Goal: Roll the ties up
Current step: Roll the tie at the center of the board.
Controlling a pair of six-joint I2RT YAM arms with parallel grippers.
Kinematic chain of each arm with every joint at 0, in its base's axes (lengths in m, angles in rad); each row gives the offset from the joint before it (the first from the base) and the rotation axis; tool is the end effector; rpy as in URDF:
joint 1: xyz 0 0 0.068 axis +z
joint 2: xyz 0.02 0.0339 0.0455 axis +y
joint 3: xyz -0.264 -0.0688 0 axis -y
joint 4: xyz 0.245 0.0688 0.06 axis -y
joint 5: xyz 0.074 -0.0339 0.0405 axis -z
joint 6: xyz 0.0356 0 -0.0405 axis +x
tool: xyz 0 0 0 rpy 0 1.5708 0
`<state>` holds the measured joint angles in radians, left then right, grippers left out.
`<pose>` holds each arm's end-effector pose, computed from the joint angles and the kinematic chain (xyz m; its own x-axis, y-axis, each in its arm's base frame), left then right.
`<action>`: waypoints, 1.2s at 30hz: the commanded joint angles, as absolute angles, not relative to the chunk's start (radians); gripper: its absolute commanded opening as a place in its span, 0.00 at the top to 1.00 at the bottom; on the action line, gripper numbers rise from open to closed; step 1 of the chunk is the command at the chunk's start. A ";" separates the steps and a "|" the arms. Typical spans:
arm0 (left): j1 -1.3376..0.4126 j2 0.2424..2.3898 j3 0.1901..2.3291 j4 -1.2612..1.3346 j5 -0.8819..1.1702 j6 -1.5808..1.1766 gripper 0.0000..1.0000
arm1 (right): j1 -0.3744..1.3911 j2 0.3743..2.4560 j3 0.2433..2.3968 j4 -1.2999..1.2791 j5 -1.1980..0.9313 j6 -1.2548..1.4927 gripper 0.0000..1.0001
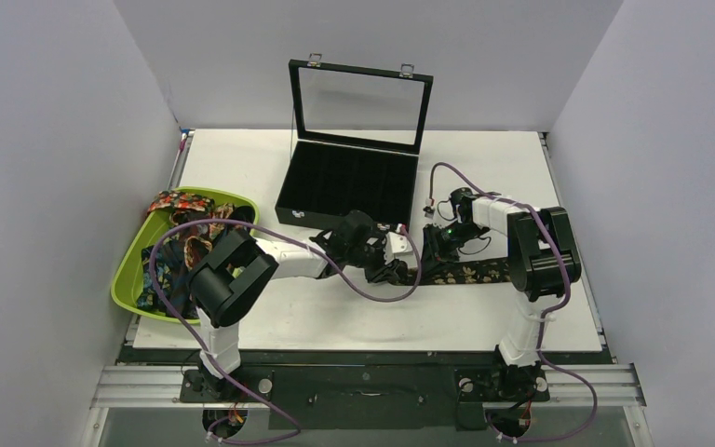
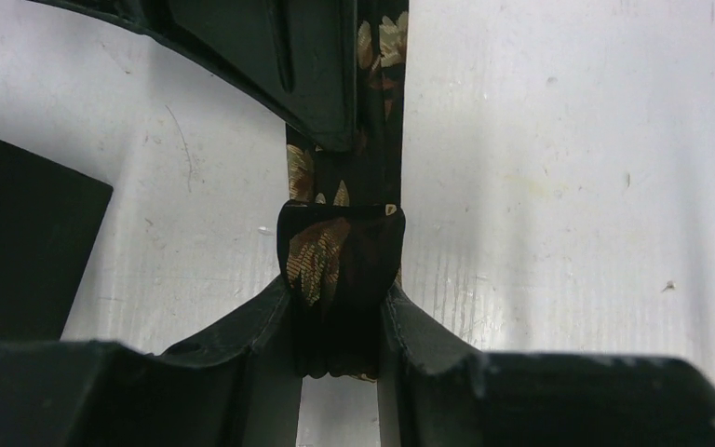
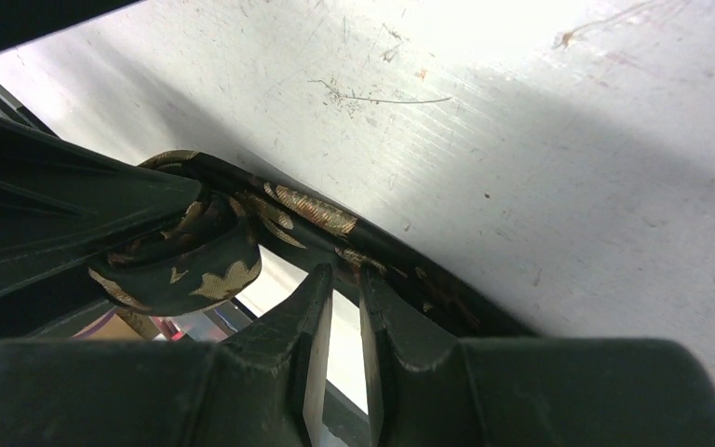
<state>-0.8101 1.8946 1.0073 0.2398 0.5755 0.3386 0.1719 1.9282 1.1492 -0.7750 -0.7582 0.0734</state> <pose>0.2535 -0.2945 0.1491 -0.0910 0.4998 -0.8614 0.9936 0.1038 -0.0447 0.3215 0.0807 0.1316 -0.9924 -0.1183 0.0337 -0.0630 0.7240 0.6869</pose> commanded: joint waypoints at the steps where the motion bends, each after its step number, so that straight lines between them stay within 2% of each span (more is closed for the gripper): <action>1: -0.823 1.885 1.043 0.049 0.563 0.467 0.78 | 0.172 1.955 1.129 -0.729 -0.563 0.041 0.84; 5: -0.855 1.933 1.075 -0.058 0.470 0.501 0.78 | 0.174 1.920 1.133 -0.730 -0.605 0.037 0.81; 14: -0.867 2.006 1.117 -0.138 0.391 0.462 0.76 | 0.183 1.742 1.108 -0.686 -0.863 0.123 0.45; 20: -0.868 2.010 1.118 -0.137 0.391 0.457 0.75 | 0.232 1.743 1.088 -0.639 -0.901 0.191 0.43; 26: -0.868 2.010 1.114 -0.133 0.392 0.457 0.74 | 0.265 1.809 1.078 -0.643 -0.890 0.181 0.49; 30: -0.868 2.006 1.109 -0.128 0.393 0.456 0.72 | 0.273 1.833 1.063 -0.656 -0.875 0.149 0.58; 33: -0.869 2.006 1.106 -0.126 0.393 0.454 0.72 | 0.272 1.853 1.070 -0.657 -0.867 0.145 0.71; 35: -0.868 2.005 1.104 -0.121 0.394 0.454 0.71 | 0.272 1.861 1.077 -0.661 -0.832 0.137 0.83; 36: -0.868 2.003 1.101 -0.117 0.396 0.455 0.70 | 0.270 1.868 1.083 -0.663 -0.819 0.129 0.94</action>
<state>-0.8703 1.9518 1.1347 0.0021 0.4603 0.4500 0.2638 1.8400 1.0737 -0.6617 -0.9081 0.1722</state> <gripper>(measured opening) 0.295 0.198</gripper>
